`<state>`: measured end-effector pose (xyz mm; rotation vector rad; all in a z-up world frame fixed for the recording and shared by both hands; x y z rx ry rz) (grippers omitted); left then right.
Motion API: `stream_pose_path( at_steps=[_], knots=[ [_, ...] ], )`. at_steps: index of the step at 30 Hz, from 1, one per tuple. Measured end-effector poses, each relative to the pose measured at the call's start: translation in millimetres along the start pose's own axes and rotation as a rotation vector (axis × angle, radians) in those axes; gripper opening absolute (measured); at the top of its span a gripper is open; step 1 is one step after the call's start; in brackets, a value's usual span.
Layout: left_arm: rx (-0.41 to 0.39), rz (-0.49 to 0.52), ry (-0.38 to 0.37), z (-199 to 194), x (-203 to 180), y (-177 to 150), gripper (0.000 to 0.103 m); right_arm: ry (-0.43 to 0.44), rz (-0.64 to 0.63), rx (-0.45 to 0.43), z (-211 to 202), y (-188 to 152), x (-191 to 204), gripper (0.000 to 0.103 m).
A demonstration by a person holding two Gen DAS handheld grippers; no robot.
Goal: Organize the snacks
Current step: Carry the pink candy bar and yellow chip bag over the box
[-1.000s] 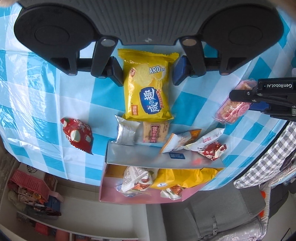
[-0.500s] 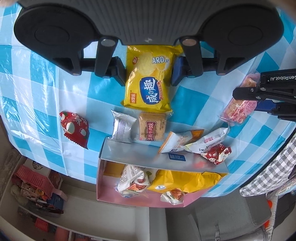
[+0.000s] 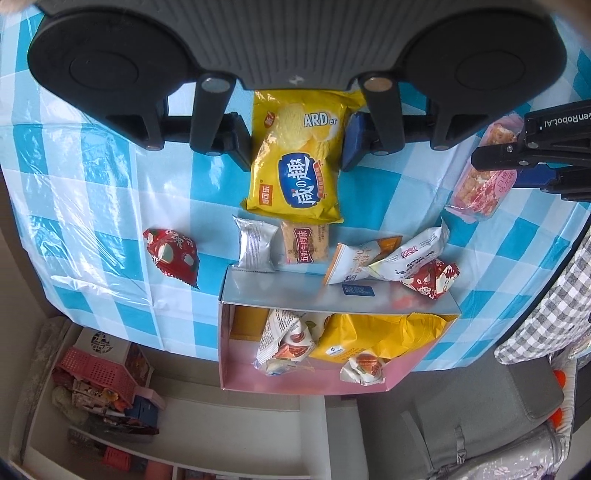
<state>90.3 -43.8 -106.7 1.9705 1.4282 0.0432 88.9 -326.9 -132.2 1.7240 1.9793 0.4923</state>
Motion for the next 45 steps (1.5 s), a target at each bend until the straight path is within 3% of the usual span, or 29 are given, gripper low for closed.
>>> stream_pose_path(
  at_steps=[13, 29, 35, 45],
  knots=[
    [-0.068, -0.001, -0.013, -34.2, 16.7, 8.5, 0.030, 0.006, 0.025, -0.059, -18.8, 15.8, 8.2, 0.047],
    [-0.163, -0.053, -0.021, -60.0, 40.1, 43.5, 0.030, 0.059, 0.163, -0.101, -28.2, 52.1, 17.7, 0.047],
    [-0.161, -0.091, -0.034, -50.1, 50.3, 65.4, 0.029, 0.069, 0.252, -0.090, -17.1, 70.9, -3.2, 0.047],
    [-0.140, -0.058, -0.021, -10.9, 37.3, 106.6, 0.030, 0.139, 0.419, -0.073, 19.6, 100.4, -33.1, 0.047]
  ],
)
Point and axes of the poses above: each gripper's, at about its wrist camera, not at the fingertips, and z roughly the way its jaws point, x to its left, y to its top, the point moved 7 cm from there along z, roughly the way its jaws point, and after that the axes turned 12 degrees about -y, right-handed, at the moved point
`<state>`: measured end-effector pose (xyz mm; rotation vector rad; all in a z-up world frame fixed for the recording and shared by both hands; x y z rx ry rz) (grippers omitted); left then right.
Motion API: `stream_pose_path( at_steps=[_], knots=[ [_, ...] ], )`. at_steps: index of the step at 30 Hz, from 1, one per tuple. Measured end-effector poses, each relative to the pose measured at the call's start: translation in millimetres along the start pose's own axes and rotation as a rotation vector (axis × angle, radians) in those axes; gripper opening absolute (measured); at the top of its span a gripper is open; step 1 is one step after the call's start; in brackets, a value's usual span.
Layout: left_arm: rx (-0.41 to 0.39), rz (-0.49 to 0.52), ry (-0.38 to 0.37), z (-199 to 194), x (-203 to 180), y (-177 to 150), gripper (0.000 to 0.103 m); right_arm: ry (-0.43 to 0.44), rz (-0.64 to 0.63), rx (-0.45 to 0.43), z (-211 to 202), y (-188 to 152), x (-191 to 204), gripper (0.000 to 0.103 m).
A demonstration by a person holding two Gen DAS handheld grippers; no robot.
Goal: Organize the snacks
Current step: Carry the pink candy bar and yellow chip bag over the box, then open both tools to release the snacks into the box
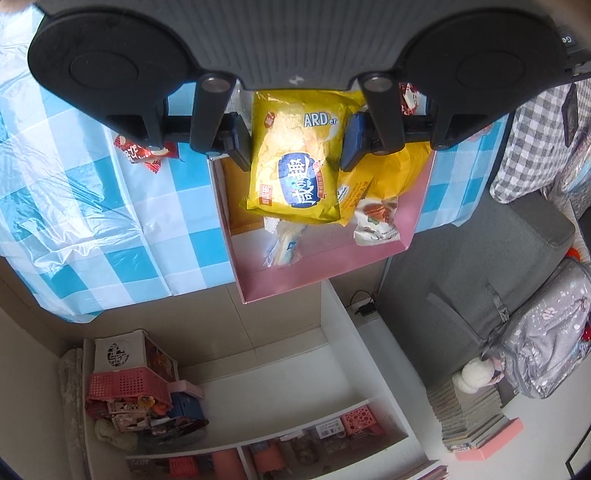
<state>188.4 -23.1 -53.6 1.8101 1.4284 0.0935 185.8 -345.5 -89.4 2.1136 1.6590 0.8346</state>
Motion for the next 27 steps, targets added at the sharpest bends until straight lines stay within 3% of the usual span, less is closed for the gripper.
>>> stream_pose_path(
  at_steps=[14, 27],
  knots=[
    [-0.035, 0.064, -0.001, 79.0, -27.5, 65.5, 0.030, 0.046, 0.085, -0.067, 40.1, 30.6, -17.1, 0.047],
    [-0.035, 0.113, 0.037, 135.0, -37.7, 90.0, 0.030, 0.071, 0.072, -0.080, 60.2, 32.5, -12.4, 0.047]
  ],
)
Point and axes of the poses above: each gripper's, at about its wrist camera, not at the fingertips, and z roughly the way its jaws point, x to its left, y to its top, the point moved 7 cm from there along z, roughly the way its jaws point, and after that the axes turned 12 degrees about -y, right-handed, at the moved point
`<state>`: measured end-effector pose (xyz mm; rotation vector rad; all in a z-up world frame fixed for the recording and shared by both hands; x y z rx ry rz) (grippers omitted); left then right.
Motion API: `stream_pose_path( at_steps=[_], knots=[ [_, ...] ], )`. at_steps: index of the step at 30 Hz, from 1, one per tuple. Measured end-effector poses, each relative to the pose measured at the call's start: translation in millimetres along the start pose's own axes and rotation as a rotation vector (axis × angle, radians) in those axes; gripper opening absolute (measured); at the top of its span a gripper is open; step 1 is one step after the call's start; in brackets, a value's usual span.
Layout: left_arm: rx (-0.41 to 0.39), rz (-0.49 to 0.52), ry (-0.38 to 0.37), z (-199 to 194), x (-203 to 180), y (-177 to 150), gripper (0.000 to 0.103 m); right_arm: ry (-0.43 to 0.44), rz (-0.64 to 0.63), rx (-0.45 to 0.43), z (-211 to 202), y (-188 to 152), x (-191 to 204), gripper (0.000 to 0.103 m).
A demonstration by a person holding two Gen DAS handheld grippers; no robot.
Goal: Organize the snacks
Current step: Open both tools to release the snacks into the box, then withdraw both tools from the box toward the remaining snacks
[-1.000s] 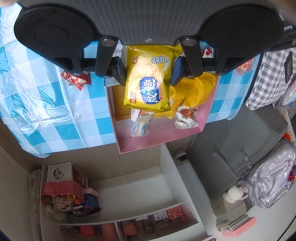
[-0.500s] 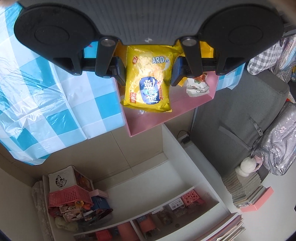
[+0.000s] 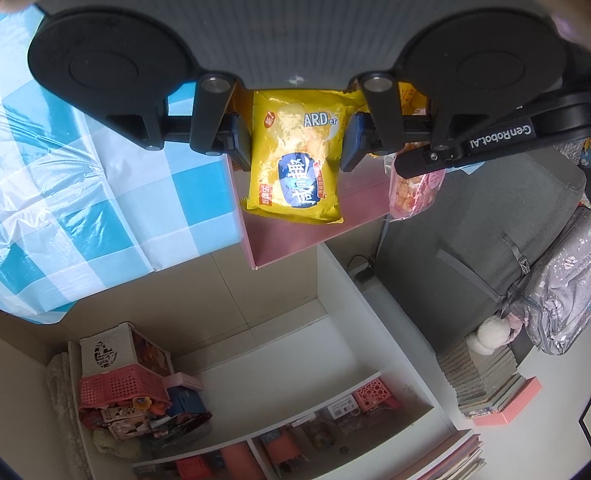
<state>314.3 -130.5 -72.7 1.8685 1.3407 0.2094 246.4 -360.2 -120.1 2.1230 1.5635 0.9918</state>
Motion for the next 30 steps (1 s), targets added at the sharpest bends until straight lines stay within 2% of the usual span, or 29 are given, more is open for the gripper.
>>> stream_pose_path(
  at_steps=[5, 7, 8, 9, 13, 17, 23, 30],
  knots=[
    [-0.012, 0.007, -0.008, 7.5, -2.0, 0.9, 0.032, 0.026, 0.013, -0.006, 2.0, 0.5, -0.9, 0.047],
    [-0.015, 0.018, 0.029, 8.7, -1.3, 0.1, 0.041, 0.032, 0.025, -0.012, 0.9, 1.6, -3.2, 0.053],
    [-0.014, 0.018, 0.051, 7.6, -0.1, -1.1, 0.058, 0.031, 0.033, -0.018, -0.6, 3.1, -5.6, 0.056],
    [-0.021, 0.019, 0.063, 5.5, 0.9, -1.9, 0.067, 0.049, 0.044, -0.021, -2.9, 4.5, -6.9, 0.059],
    [-0.032, -0.006, 0.041, -3.4, 1.7, -3.5, 0.068, 0.042, 0.039, -0.038, -12.3, 10.1, -10.0, 0.065],
    [-0.026, -0.012, 0.038, -13.0, -1.3, -7.9, 0.072, 0.038, 0.036, -0.038, -16.7, 11.0, -11.8, 0.065],
    [-0.002, -0.010, 0.038, -33.0, -2.4, -18.4, 0.073, 0.018, -0.001, -0.030, -26.6, 10.1, -6.1, 0.067],
    [-0.005, -0.011, 0.033, -67.0, -1.9, -26.7, 0.081, -0.009, -0.067, -0.045, -51.6, 9.5, 5.5, 0.078]
  ],
)
Point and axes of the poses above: each gripper's, at about its wrist camera, not at the fingertips, and z roughly the way its jaws point, x to its left, y to its top, the point moved 7 cm from there along z, roughly the way its jaws point, and after that the axes turned 12 degrees about -y, right-handed, at the moved point
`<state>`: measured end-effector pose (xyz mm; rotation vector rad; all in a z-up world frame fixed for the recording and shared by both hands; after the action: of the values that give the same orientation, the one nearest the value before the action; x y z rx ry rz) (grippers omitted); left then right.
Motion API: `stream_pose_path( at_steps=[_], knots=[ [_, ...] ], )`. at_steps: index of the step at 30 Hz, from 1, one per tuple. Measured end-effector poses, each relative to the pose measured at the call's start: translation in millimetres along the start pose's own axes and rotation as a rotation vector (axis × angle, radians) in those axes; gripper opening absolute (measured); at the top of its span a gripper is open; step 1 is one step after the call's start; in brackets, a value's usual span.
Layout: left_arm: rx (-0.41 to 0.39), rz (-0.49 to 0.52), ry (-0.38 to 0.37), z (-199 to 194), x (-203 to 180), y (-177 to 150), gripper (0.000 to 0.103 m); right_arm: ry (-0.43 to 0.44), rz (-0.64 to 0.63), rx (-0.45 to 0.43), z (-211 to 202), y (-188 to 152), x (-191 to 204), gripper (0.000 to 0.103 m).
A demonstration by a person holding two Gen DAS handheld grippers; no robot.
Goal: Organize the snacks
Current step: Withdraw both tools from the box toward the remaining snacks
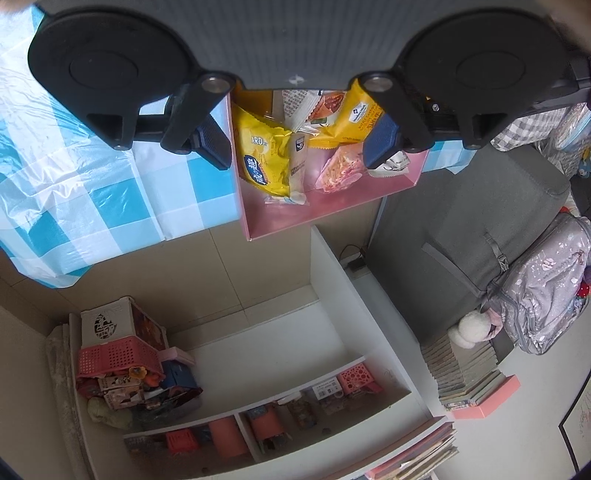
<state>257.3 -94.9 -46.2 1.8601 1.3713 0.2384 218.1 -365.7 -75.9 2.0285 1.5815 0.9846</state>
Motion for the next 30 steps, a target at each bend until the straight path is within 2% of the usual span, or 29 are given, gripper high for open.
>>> stream_pose_path(
  at_steps=[7, 16, 27, 30],
  knots=[
    [0.012, 0.004, -0.004, -33.4, -1.1, -17.9, 0.091, -0.033, -0.061, -0.005, -26.4, -9.5, 10.7, 0.091],
    [0.054, -0.011, 0.004, -67.7, 3.3, -57.5, 0.099, -0.079, -0.128, 0.000, -54.1, -31.4, 17.2, 0.103],
    [0.084, -0.024, 0.038, -86.5, 22.0, -116.0, 0.101, -0.104, -0.181, -0.017, -65.5, -63.4, 9.6, 0.103],
    [0.094, -0.011, 0.043, -83.8, 28.3, -128.1, 0.101, -0.120, -0.198, 0.008, -61.8, -75.0, 3.4, 0.103]
  ],
)
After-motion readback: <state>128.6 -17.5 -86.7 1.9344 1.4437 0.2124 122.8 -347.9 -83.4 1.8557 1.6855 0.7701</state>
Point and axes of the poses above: each gripper's, at about its wrist camera, not at the fingertips, and z roughly the way its jaws point, x to its left, y to its top, the point moved 7 cm from there along z, roughly the way its jaws point, and after that the axes turned 12 degrees about -y, right-handed, at the moved point
